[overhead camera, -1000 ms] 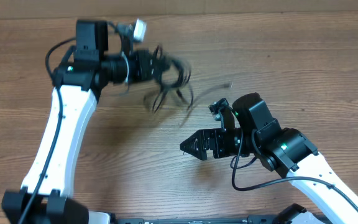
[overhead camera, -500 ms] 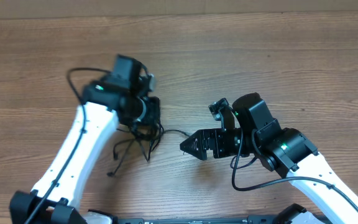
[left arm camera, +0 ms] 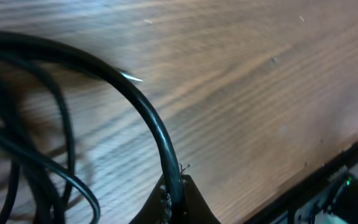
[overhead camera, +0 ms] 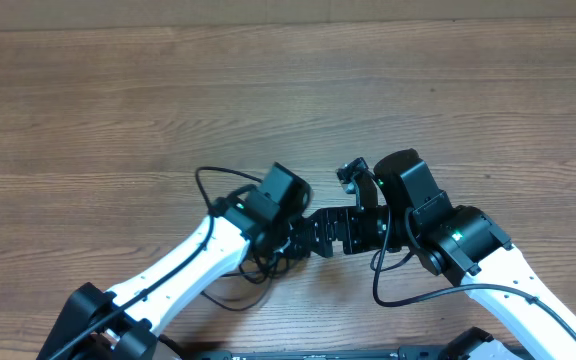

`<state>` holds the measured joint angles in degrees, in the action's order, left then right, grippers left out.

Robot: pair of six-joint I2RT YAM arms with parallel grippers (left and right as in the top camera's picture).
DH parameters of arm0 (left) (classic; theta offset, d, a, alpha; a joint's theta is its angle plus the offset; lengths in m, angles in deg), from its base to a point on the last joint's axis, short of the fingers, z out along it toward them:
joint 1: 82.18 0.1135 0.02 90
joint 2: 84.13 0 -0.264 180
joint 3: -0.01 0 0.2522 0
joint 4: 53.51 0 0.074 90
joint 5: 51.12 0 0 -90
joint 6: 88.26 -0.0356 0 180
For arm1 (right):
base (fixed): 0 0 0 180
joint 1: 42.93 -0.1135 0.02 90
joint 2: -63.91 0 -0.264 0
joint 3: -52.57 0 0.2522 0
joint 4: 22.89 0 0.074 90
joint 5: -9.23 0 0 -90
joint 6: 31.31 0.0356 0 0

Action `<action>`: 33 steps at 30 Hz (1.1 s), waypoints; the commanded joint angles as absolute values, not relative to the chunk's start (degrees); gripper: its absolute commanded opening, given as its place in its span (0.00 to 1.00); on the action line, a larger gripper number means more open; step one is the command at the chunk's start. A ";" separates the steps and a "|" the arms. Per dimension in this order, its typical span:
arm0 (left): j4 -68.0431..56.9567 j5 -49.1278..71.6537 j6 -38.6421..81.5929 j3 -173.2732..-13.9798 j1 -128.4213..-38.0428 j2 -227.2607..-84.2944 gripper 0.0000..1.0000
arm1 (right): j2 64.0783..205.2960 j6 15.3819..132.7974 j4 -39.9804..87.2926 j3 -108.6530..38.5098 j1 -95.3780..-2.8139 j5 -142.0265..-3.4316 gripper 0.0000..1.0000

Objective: Untangle cables

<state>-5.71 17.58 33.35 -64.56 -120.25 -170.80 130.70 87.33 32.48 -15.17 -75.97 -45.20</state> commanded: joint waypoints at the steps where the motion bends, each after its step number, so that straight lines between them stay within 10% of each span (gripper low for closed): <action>1: -5.40 16.40 30.08 -66.28 -121.21 -170.24 0.04 | 129.61 87.18 32.15 -15.59 -76.01 -45.38 1.00; 16: 13.70 28.95 20.35 -95.68 -109.38 -170.21 0.04 | 129.61 87.18 32.15 -15.59 -76.01 -45.38 1.00; 33: 11.04 28.57 30.47 -80.97 -118.48 -170.69 0.04 | 129.61 87.20 32.15 -15.59 -76.01 -45.38 1.00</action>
<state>12.15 28.05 29.92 -83.24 -117.19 -170.83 130.70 87.36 32.48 -15.17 -75.97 -45.20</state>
